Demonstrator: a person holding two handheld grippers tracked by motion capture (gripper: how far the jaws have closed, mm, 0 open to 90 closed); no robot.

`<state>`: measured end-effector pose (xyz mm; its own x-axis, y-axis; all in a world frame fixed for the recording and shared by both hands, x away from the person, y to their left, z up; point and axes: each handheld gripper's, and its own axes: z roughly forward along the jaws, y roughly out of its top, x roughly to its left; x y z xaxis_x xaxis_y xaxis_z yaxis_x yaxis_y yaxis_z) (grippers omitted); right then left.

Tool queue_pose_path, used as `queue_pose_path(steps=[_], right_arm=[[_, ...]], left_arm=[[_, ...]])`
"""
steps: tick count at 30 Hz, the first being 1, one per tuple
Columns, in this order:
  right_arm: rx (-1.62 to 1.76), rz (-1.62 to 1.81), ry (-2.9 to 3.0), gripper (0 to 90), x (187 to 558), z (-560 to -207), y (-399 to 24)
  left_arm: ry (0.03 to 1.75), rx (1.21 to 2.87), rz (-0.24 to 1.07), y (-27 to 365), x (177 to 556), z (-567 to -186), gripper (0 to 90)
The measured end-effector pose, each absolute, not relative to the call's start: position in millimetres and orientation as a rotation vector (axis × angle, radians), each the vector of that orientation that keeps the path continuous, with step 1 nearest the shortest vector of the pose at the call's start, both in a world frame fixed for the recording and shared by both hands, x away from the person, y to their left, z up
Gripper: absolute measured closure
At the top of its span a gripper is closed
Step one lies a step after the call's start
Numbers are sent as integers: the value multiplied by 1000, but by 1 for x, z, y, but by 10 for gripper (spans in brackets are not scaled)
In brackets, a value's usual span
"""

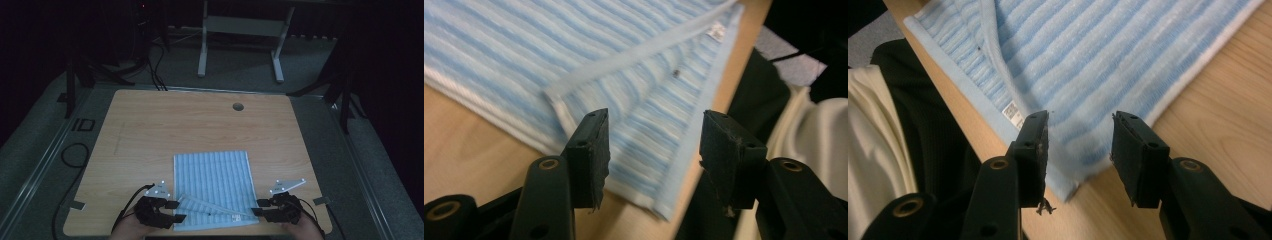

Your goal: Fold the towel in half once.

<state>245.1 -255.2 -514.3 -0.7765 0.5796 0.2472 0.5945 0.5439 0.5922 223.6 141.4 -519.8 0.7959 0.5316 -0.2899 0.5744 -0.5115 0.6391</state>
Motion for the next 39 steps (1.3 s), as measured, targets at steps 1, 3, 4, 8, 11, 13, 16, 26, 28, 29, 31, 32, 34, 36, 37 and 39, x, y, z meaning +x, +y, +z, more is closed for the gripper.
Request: queue_pose_path(steps=[1, 3, 4, 8, 11, 13, 16, 26, 28, 29, 31, 32, 34, 36, 37, 39], right_arm=[[-1038, -1063, -2732, 585, 246, -515, -254], [-1024, -1064, -2734, 584, 247, -517, -250], [-1018, -1058, -2737, 585, 246, -518, -249], [-1016, -1056, -2735, 586, 246, -520, -250], [-1044, -1071, -2717, 595, 247, -520, -254], [-1053, -1068, -2726, 596, 248, -520, -256], [-1072, -1075, -2724, 599, 248, -520, -258], [-1105, -1079, -2715, 604, 247, -520, -262], [-1104, -1072, -2712, 603, 246, -520, -263], [-1110, -1068, -2712, 603, 246, -521, -263], [-1117, -1063, -2710, 592, 247, -521, -265], [-1124, -1061, -2711, 589, 247, -521, -266], [-1132, -1061, -2713, 586, 248, -520, -267], [-1134, -1059, -2720, 581, 250, -519, -267], [-1131, -1053, -2736, 573, 252, -516, -267], [-1122, -1039, -2761, 567, 256, -514, -265]], left_arm=[[821, 2228, -44, 141, 228, -520, 455], [821, 2232, -32, 139, 239, -522, 455], [827, 2241, -14, 137, 243, -522, 450], [822, 2288, -8, 128, 260, -529, 441], [810, 2361, 12, 121, 266, -537, 442], [793, 2384, 68, 116, 263, -539, 453], [759, 2407, 182, 112, 254, -536, 570], [634, 2331, 81, 124, 230, -507, 786], [610, 2360, 19, 129, 225, -505, 696], [621, 2378, -15, 131, 223, -506, 646], [631, 2400, -42, 136, 220, -508, 614], [670, 2390, -61, 139, 220, -508, 572], [715, 2377, -52, 145, 224, -509, 548], [735, 2371, -40, 147, 226, -508, 546], [774, 2359, -24, 149, 231, -508, 504], [796, 2350, -30, 150, 238, -509, 504]])
